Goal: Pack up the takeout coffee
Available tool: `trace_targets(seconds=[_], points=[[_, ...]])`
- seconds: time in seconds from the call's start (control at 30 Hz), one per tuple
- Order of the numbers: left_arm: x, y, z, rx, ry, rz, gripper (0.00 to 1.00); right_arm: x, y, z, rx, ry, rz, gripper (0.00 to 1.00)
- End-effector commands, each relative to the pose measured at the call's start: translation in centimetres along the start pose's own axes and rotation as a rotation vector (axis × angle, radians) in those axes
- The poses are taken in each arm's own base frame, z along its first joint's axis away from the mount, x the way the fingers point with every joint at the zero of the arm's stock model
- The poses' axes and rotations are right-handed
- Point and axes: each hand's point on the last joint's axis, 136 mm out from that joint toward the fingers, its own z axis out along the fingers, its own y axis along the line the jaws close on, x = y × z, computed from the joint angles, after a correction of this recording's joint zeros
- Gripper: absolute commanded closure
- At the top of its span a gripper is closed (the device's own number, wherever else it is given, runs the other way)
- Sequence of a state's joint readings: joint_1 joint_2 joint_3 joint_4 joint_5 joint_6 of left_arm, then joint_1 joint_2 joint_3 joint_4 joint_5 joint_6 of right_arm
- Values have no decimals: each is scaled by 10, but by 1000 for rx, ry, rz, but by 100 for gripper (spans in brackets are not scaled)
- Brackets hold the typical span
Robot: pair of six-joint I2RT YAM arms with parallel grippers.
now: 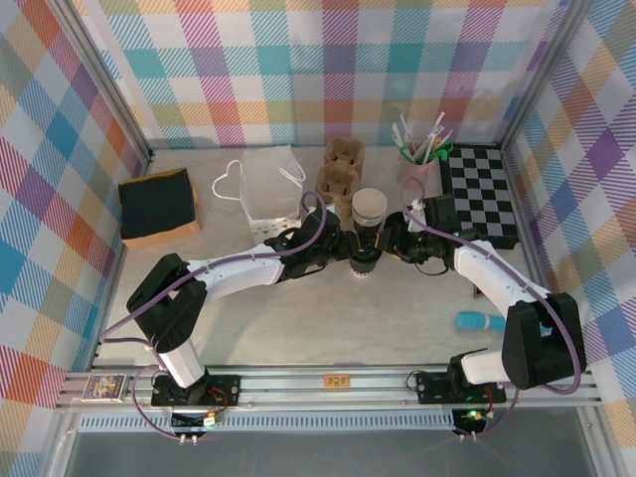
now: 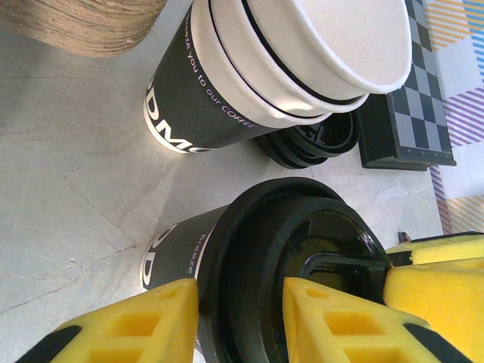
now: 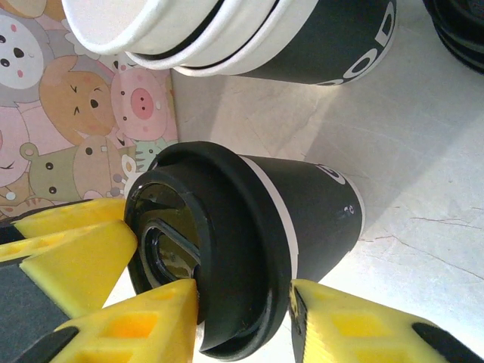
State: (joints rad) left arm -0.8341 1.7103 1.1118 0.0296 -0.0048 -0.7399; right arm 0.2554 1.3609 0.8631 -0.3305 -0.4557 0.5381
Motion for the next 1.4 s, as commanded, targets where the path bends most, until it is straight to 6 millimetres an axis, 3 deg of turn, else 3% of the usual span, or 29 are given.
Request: trace_targets(seconds=[0.0, 0.67, 1.37], points=[[9, 10, -2, -41, 36, 14, 66, 6, -5, 6, 1, 21, 12, 63], [16, 21, 1, -67, 50, 8, 66, 20, -30, 20, 51, 57, 50, 65], [30, 37, 6, -93, 73, 2, 67, 24, -35, 23, 65, 67, 56, 66]])
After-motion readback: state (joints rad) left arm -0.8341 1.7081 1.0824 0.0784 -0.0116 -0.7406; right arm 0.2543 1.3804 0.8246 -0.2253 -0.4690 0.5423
